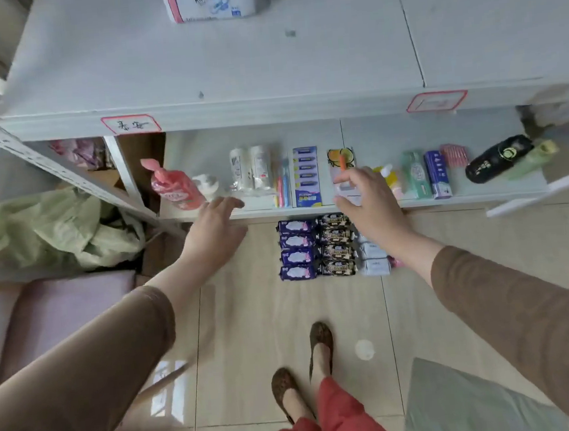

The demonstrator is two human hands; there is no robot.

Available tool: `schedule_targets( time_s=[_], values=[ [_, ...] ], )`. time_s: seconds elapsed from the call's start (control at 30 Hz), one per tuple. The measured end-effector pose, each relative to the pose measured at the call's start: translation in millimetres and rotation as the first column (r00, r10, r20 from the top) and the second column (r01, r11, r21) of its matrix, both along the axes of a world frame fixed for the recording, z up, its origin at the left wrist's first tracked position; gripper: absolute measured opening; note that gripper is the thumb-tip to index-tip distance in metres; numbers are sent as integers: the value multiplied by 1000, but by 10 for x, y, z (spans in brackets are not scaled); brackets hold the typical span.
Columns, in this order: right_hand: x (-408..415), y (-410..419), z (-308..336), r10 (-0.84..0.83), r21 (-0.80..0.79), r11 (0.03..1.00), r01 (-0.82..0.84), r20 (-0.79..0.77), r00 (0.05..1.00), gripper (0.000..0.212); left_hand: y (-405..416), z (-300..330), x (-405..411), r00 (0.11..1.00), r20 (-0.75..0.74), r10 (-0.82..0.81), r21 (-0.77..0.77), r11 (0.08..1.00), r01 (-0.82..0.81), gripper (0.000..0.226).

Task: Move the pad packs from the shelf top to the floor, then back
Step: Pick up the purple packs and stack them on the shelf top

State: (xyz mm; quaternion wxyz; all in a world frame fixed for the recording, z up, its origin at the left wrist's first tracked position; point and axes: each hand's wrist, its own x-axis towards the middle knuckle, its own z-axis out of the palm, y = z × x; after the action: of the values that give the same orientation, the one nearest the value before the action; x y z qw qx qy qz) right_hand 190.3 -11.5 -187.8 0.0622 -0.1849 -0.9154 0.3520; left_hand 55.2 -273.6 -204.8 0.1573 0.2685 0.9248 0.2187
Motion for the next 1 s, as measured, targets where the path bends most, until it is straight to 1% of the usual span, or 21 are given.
schedule_targets(
  time_s=[0.13, 0.23, 0.3, 0.43, 0.5, 0.57, 0.6, 0.67, 0.73, 0.83, 0.9, 1.0],
  values=[
    [413, -154, -917, -65, -120, 989, 91, 207, 976, 30, -151, -846, 439, 990, 139, -15, -77, 997, 26, 41],
    [620, -266, -1680, -68, -183, 973, 140, 351, 934, 37, -238, -1559, 701, 973, 232, -2, -129, 991, 32, 42],
    [742, -334, -2206, -53, -215, 964, 156, 418, 907, 42, -257, -2036, 818, 962, 272, 16, -162, 986, 30, 43],
    [862, -440, -3269, -8, -207, 969, 132, 510, 860, 50, -209, -3020, 889, 948, 313, 57, -227, 974, 17, 48],
    [846, -446, -3818, 40, -184, 980, 71, 540, 840, 56, -143, -3547, 839, 947, 314, 72, -245, 970, 7, 52],
    [781, -419, -4341, 94, -114, 993, -36, 552, 829, 60, -50, -4060, 743, 952, 298, 74, -247, 969, 2, 54],
    [736, -401, -4595, 113, -55, 993, -100, 550, 827, 61, 6, -4311, 684, 957, 283, 68, -244, 970, 4, 56],
    [616, -368, -5058, 136, 115, 966, -233, 539, 831, 58, 140, -4776, 555, 968, 246, 53, -235, 972, 6, 58],
    [489, -340, -5446, 145, 282, 901, -330, 520, 842, 54, 306, -5186, 437, 977, 213, 36, -230, 973, 15, 59],
    [306, -341, -5927, 165, 447, 790, -419, 504, 848, 41, 584, -5686, 279, 983, 180, 20, -218, 976, 20, 61],
    [219, -365, -6183, 166, 508, 733, -452, 511, 843, 34, 747, -5934, 197, 986, 167, 10, -221, 975, 28, 62],
    [184, -421, -6453, 169, 562, 679, -473, 508, 845, 33, 891, -6203, 133, 985, 174, -21, -237, 970, 63, 61]
  ],
)
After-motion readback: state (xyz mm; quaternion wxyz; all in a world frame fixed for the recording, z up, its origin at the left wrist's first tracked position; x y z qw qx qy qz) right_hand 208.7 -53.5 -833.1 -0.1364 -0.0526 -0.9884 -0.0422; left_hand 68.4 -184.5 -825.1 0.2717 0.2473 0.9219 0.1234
